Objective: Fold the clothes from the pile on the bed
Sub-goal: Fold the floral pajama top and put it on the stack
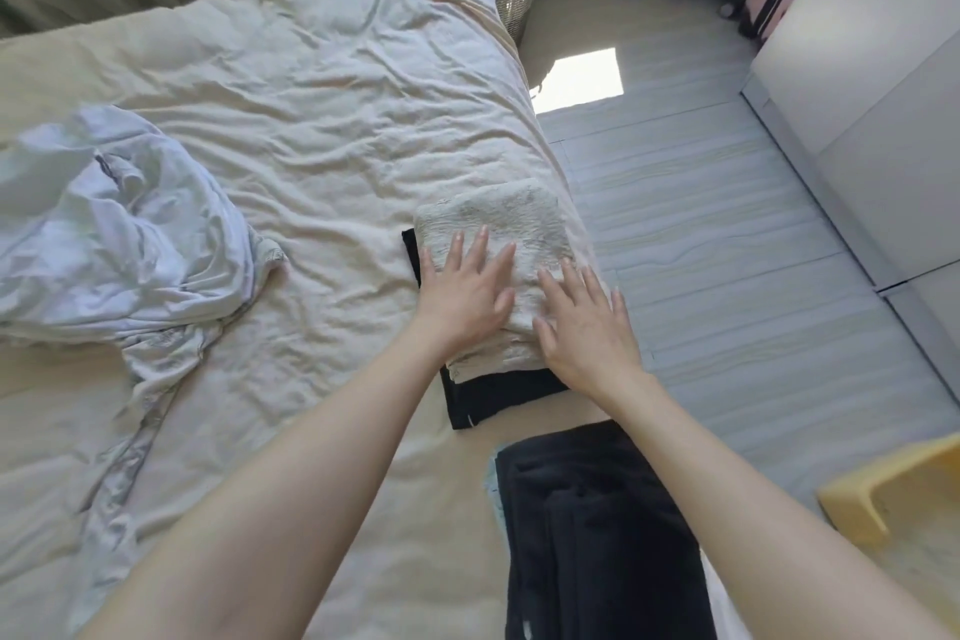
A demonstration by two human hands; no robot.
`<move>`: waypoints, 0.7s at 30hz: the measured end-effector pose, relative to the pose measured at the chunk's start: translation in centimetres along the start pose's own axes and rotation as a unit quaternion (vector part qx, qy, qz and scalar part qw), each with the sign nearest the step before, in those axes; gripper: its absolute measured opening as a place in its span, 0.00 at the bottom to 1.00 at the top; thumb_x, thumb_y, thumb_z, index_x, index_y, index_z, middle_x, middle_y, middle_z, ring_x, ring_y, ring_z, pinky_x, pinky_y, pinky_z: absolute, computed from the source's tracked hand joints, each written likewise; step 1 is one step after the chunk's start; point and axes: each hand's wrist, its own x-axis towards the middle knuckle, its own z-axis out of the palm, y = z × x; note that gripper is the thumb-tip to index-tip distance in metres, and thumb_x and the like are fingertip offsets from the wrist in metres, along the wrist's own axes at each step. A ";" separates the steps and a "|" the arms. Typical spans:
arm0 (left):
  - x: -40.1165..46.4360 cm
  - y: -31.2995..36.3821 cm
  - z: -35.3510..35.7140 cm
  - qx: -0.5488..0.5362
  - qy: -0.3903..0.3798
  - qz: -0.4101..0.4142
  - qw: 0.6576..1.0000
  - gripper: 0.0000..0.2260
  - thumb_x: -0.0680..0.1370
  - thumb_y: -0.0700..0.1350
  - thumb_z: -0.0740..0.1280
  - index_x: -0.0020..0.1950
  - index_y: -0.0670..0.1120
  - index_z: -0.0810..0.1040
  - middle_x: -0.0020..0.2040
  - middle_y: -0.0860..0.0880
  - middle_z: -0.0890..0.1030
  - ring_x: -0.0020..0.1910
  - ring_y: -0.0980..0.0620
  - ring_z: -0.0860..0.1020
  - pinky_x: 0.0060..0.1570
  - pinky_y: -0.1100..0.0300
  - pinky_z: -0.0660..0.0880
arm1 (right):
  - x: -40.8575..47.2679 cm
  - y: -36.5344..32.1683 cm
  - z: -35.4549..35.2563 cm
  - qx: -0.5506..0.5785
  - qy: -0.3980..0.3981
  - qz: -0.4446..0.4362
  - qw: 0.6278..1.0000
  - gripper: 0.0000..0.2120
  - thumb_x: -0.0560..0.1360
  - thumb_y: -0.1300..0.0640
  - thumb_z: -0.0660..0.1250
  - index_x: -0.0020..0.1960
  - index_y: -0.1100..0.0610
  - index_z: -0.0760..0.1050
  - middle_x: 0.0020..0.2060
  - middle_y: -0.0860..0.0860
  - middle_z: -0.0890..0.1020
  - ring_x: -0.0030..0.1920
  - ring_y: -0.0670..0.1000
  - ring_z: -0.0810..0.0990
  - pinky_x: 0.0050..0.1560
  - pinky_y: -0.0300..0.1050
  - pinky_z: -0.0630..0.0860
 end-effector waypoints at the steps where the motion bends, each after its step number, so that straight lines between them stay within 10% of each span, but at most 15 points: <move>1: -1.8 0.0 -0.4 -0.034 0.038 -0.005 0.999 0.26 0.81 0.56 0.51 0.77 0.56 0.46 0.78 0.48 0.43 0.77 0.46 0.41 0.72 0.39 0.41 | -1.2 -0.3 -0.9 0.013 0.021 -0.010 1.000 0.28 0.81 0.49 0.51 0.78 0.49 0.44 0.78 0.51 0.45 0.77 0.52 0.41 0.74 0.55 0.40; 6: -16.4 0.5 0.7 -0.205 0.162 -0.065 0.963 0.25 0.80 0.52 0.59 0.76 0.54 0.58 0.78 0.48 0.54 0.77 0.47 0.48 0.72 0.44 0.48 | -10.6 -3.5 -2.9 0.109 0.084 -0.061 0.989 0.29 0.80 0.51 0.58 0.77 0.51 0.50 0.77 0.51 0.52 0.77 0.51 0.47 0.75 0.53 0.42; 21: -44.1 -2.0 -5.7 -0.262 0.288 -0.130 0.912 0.26 0.79 0.51 0.62 0.76 0.52 0.59 0.77 0.46 0.56 0.77 0.48 0.49 0.73 0.51 0.48 | -31.2 -16.5 -10.3 0.023 0.177 -0.269 0.946 0.32 0.78 0.45 0.60 0.77 0.53 0.54 0.75 0.54 0.59 0.76 0.55 0.55 0.75 0.59 0.48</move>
